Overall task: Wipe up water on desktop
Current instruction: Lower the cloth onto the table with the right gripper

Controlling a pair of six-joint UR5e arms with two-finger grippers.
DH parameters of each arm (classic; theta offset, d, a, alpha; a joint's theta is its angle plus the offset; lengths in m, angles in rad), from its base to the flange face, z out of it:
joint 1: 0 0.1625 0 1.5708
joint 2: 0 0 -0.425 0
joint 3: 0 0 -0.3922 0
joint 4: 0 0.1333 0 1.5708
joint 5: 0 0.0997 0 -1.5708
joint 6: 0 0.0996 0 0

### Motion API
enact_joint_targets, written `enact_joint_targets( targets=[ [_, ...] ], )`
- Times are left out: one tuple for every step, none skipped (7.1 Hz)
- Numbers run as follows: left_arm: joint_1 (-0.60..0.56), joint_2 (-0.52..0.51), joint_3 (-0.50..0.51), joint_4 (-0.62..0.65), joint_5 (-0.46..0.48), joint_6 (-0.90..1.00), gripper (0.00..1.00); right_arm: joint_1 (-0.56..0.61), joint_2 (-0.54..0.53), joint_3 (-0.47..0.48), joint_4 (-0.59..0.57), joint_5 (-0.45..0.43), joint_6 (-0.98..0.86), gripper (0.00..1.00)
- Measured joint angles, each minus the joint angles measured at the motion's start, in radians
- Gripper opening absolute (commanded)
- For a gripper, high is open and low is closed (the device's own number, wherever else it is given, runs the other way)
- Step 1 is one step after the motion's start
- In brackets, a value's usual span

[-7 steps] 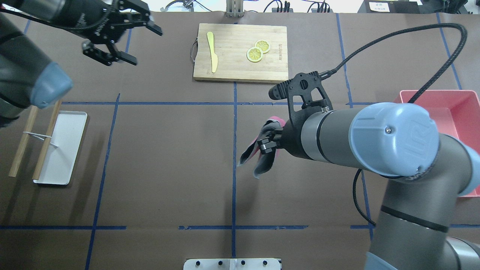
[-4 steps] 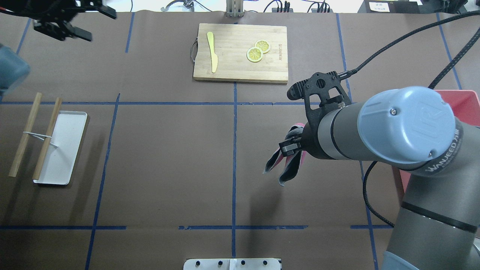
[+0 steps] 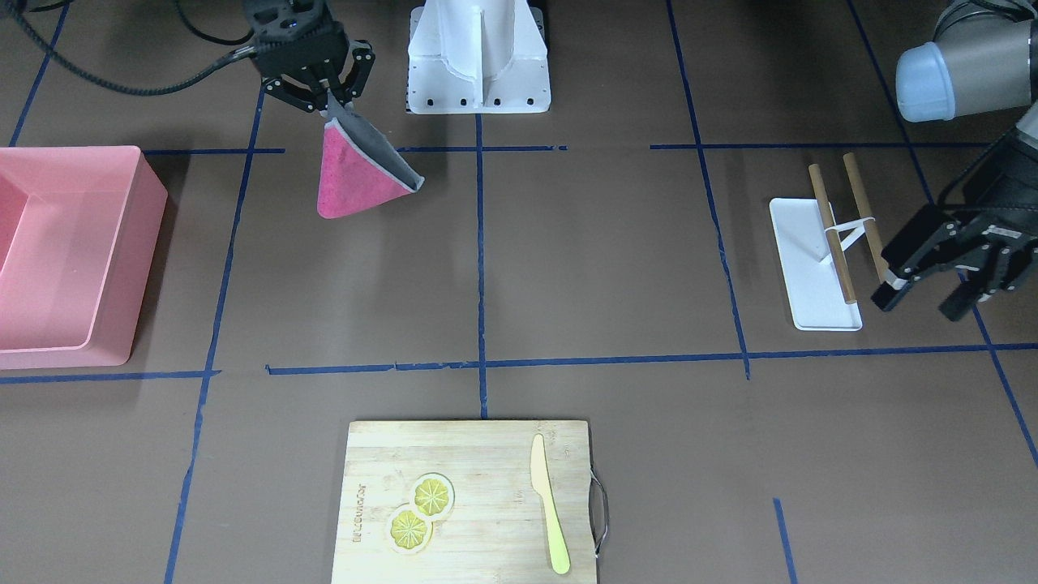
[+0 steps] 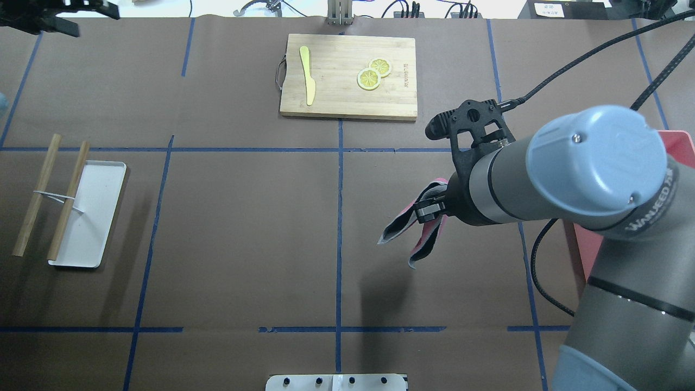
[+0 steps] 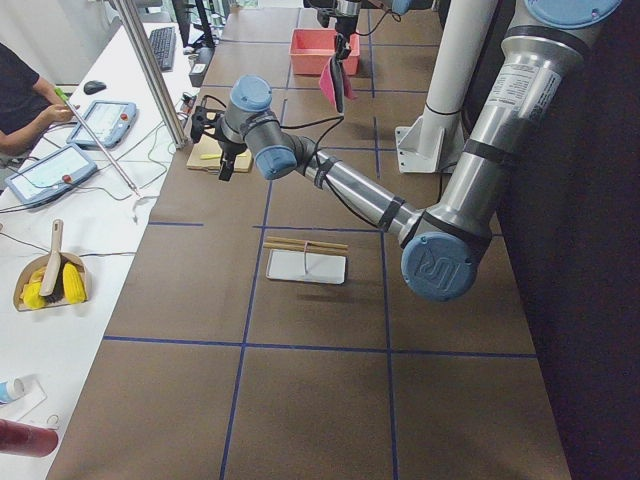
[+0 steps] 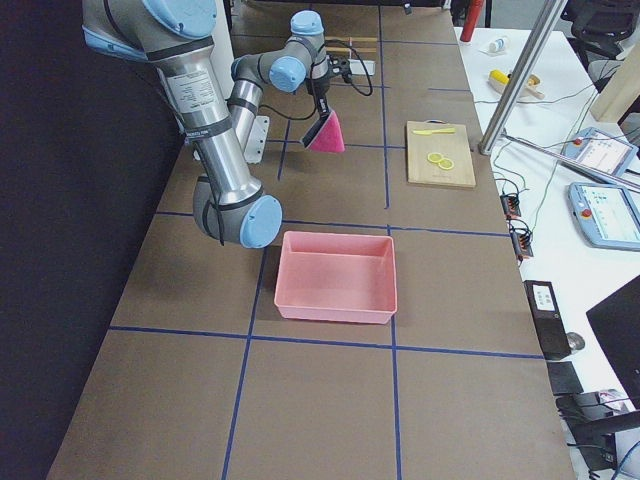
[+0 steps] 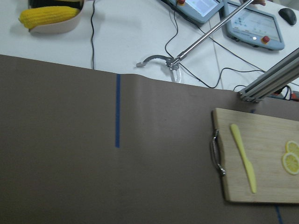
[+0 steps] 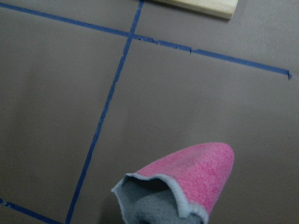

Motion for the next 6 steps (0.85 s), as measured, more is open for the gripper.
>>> enact_joint_targets(
  targets=[
    [-0.007, 0.045, -0.001, 0.011, 0.029, 0.088, 1.0, 0.013, -0.01, -0.024, 0.002, 0.078, 0.004, 0.0],
    [-0.017, 0.089, -0.001, 0.019, 0.049, 0.178, 1.0, 0.008, -0.018, -0.051, 0.005, 0.111, 0.014, 0.0],
    [-0.038, 0.122, -0.001, 0.046, 0.057, 0.277, 1.0, -0.003, -0.021, -0.08, 0.009, 0.123, 0.026, 0.0],
    [-0.066, 0.135, -0.004, 0.113, 0.058, 0.379, 1.0, -0.011, -0.022, -0.103, 0.011, 0.127, 0.031, 0.0],
    [-0.089, 0.141, -0.009, 0.215, 0.057, 0.484, 1.0, -0.016, -0.022, -0.121, 0.013, 0.128, 0.034, 0.0],
    [-0.099, 0.144, -0.01, 0.318, 0.056, 0.575, 1.0, -0.019, -0.021, -0.142, 0.014, 0.127, 0.035, 0.0]
  ],
)
